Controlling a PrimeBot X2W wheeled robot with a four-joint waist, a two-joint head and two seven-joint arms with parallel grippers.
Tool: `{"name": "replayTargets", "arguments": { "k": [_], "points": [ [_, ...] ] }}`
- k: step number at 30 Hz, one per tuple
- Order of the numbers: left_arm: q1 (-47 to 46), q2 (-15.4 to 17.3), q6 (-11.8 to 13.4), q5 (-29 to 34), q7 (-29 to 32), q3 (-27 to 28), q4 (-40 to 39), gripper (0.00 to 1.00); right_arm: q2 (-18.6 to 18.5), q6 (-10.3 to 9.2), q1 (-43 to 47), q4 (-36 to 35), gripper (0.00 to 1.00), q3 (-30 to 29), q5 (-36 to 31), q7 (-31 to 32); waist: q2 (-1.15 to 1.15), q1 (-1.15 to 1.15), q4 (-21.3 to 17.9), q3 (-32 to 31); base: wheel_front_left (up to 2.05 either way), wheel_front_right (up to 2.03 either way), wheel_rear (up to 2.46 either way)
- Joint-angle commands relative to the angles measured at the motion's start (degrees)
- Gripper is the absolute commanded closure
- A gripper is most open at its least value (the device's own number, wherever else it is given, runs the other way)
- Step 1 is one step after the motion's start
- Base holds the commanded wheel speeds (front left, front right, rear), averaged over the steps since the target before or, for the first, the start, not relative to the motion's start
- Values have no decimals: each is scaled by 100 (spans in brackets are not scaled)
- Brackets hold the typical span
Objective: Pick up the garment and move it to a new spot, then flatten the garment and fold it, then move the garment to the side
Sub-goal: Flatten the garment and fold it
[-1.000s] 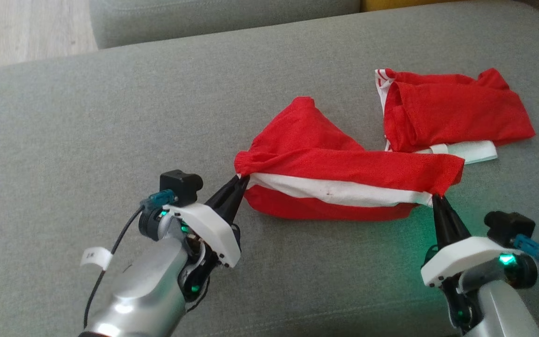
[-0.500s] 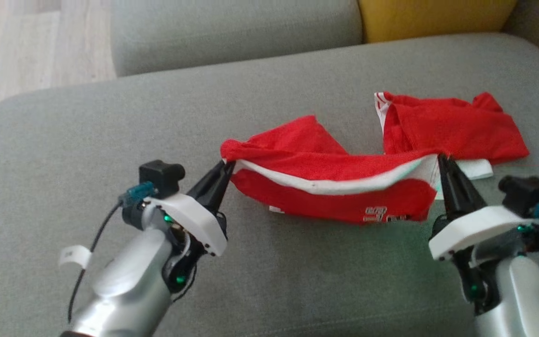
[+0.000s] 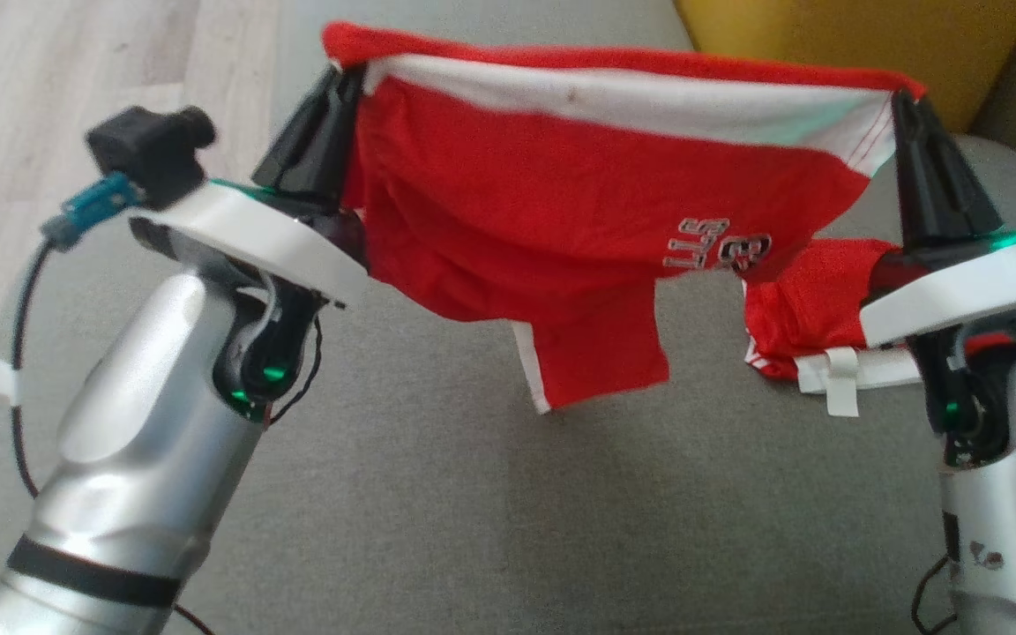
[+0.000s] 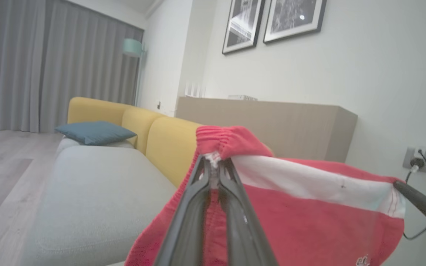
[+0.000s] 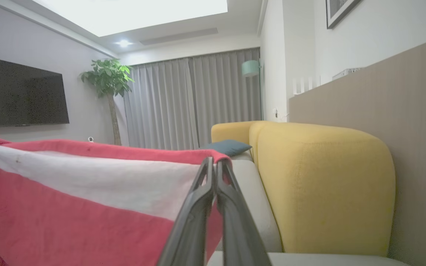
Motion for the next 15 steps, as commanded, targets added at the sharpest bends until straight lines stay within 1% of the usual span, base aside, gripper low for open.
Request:
{"name": "replayTargets", "arguments": {
  "k": [1, 5, 9, 12, 15],
  "points": [
    [-252, 199, 88, -69, 40, 305, -284, 100, 9, -5, -222, -244, 100, 71, 66, 23, 0, 0, 78, -81, 0, 0, 0],
    [3, 351, 428, -91, 314, 340, -990, 100, 92, -5, -68, -521, 100, 32, 76, 198, 0, 0, 200, -176, 0, 0, 0],
    [194, 573, 764, -41, 594, 387, -1662, 100, 197, -5, 38, -865, 100, -52, -7, 414, 0, 0, 297, -194, 0, 0, 0],
    [213, 741, 916, -22, 808, 432, -2017, 100, 272, -5, 21, -1080, 100, -124, -41, 641, 0, 0, 366, -142, 0, 0, 0],
    [132, 913, 972, 8, 1003, 466, -2114, 100, 325, -5, -139, -1100, 100, -232, -96, 857, 0, 0, 406, -9, 0, 0, 0]
  ]
}}
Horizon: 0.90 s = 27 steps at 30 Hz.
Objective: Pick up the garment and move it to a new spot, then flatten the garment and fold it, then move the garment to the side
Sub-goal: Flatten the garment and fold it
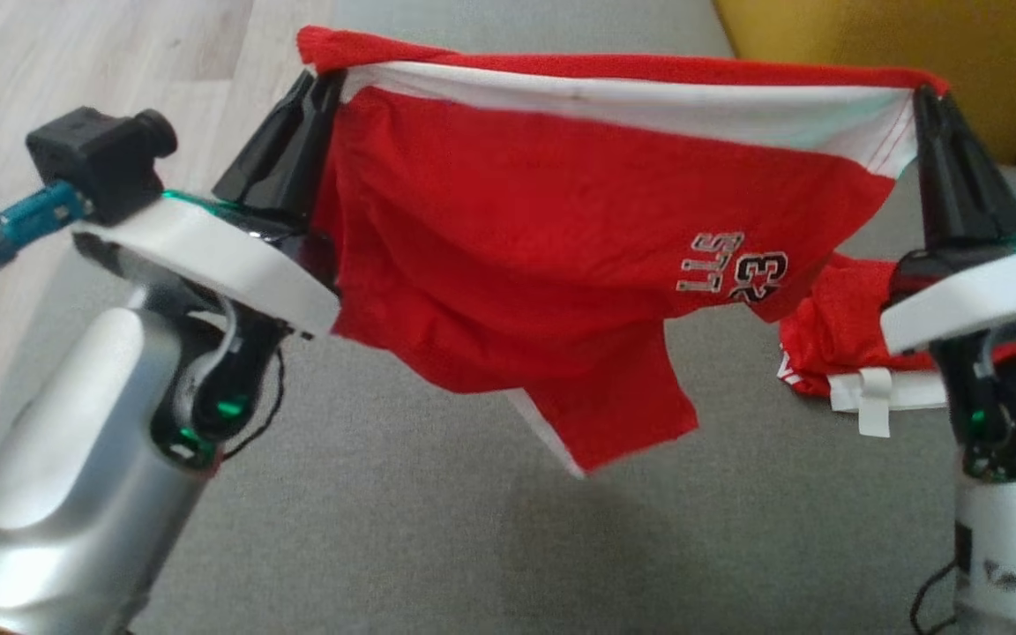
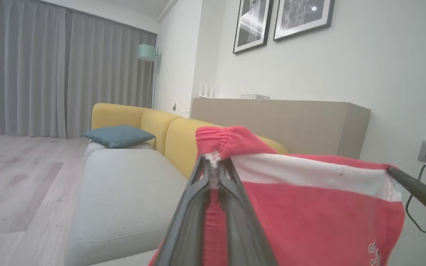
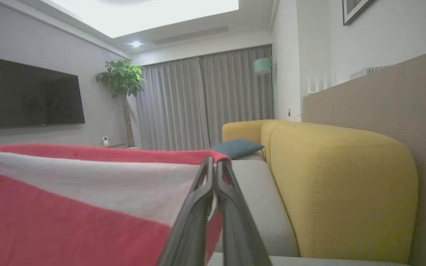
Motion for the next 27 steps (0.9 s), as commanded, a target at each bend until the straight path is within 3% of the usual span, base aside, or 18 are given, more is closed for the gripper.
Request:
{"name": "replayTargets", "arguments": {
  "k": [1, 11, 15, 19, 23, 27],
  "points": [
    [-493, 302, 11, 39, 118, 325, -97, 100, 45, -5, -511, -124, 100, 30, -98, 136, 0, 0, 38, 161, 0, 0, 0],
    [-1936, 287, -615, -83, 402, 371, 1308, 100, 63, -5, -2654, 1662, 100, 172, -240, 136, 0, 0, 21, 1417, 0, 0, 0],
    [-3049, 199, -896, 116, 120, 461, 2330, 100, 39, -5, -4114, 2892, 100, 274, -508, -385, 0, 0, 29, 2067, 0, 0, 0],
    [-4026, 85, -1043, 301, -441, 600, 3304, 100, 49, -5, -5382, 4023, 100, 165, -922, -1302, 0, 0, 45, 2506, 0, 0, 0],
    [-4618, -41, -1193, 369, -981, 672, 4139, 100, 91, -5, -6084, 5059, 100, 59, -1319, -2112, 0, 0, 11, 2805, 0, 0, 0],
    [-4822, -175, -1344, 432, -1252, 620, 4703, 100, 114, -5, -6363, 5967, 100, 82, -1138, -2587, 0, 0, -15, 3065, 0, 0, 0]
  ]
}}
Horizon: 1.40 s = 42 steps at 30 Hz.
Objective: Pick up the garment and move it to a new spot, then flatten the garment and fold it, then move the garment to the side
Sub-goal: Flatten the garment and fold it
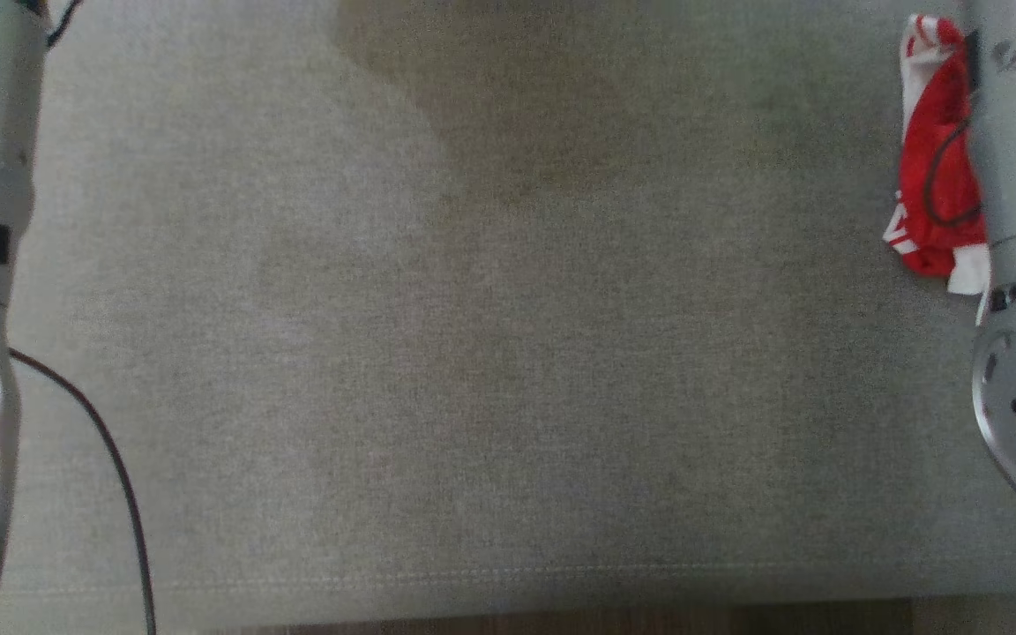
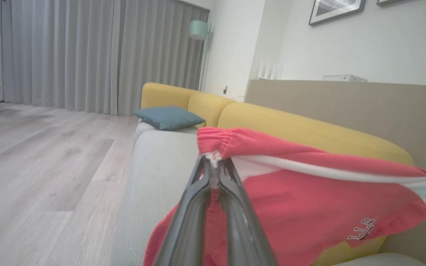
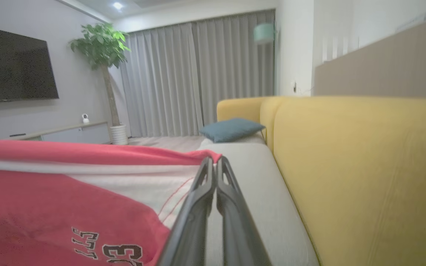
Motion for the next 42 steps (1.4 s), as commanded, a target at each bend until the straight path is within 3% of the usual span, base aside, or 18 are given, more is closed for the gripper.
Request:
{"name": "replayTargets", "arguments": {
  "k": [1, 8, 19, 26, 42],
  "points": [
    [-245, 255, -12, 51, -100, 186, 75, 100, 58, -6, -212, 237, 100, 186, 303, -148, 0, -2, -28, 300, 0, 0, 0],
    [511, 69, -53, 151, -130, -225, -159, 100, 60, -6, 129, 1278, 100, 850, 873, -276, 0, -2, 70, 464, 0, 0, 0],
    [2510, 583, -55, -92, -132, -1672, -1018, 100, -124, -6, 1266, 1941, 100, 1535, 1436, 591, 0, -2, 134, -359, 0, 0, 0],
    [3216, 892, -55, -421, -132, -2505, -1312, 100, -508, -6, 2181, 1551, 100, 2163, 2057, 1189, 0, -2, 189, -964, 0, 0, 0],
    [4341, 939, -56, -642, -132, -3034, -1845, 100, -1637, -6, 4007, -151, 100, 3139, 3581, 2114, 0, -2, 255, -2104, 0, 0, 0]
  ]
}}
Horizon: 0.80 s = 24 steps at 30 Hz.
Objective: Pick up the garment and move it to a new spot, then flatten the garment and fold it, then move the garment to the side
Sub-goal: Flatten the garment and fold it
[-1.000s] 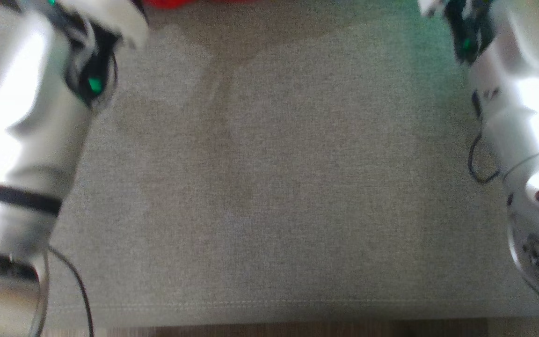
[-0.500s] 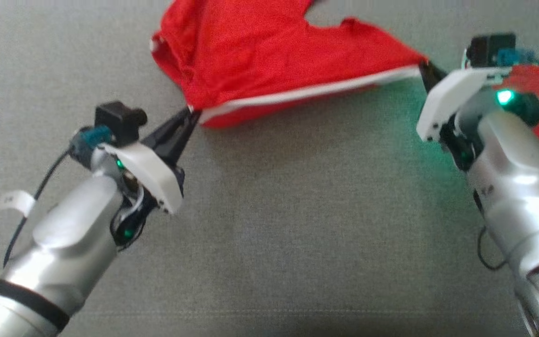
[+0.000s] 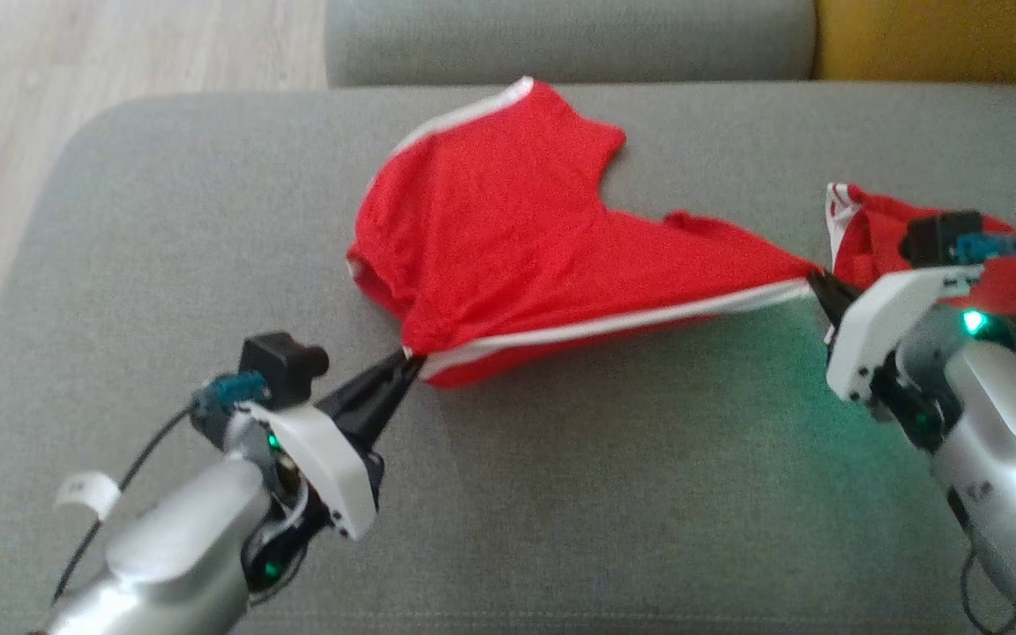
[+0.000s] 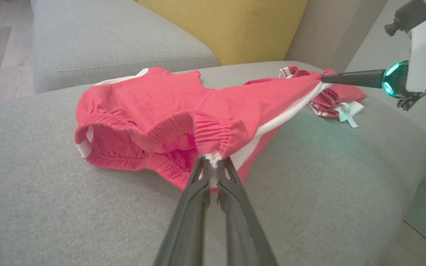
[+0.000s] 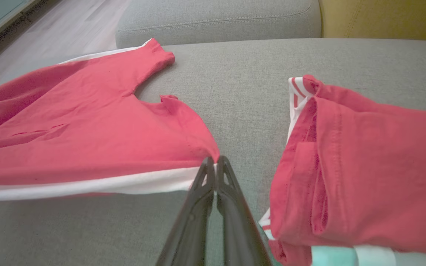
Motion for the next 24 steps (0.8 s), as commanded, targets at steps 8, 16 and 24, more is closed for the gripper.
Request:
{"name": "replayTargets", "arguments": {
  "k": [8, 16, 24],
  "points": [
    [431, 280, 23, 29, -15, -38, -517, 100, -617, -5, 851, -1025, 100, 149, 475, 325, 0, 0, 23, -597, 0, 0, 0],
    [966, 546, 293, 29, 218, -271, -1317, 100, -1108, -5, 1734, -2095, 100, -19, 583, 849, 0, 0, -36, -799, 0, 0, 0],
    [1140, 866, 695, -80, 410, -150, -2261, 100, -1397, -5, 2232, -3324, 100, -829, 366, 1450, 0, 0, 27, -763, 0, 0, 0]
  ]
}}
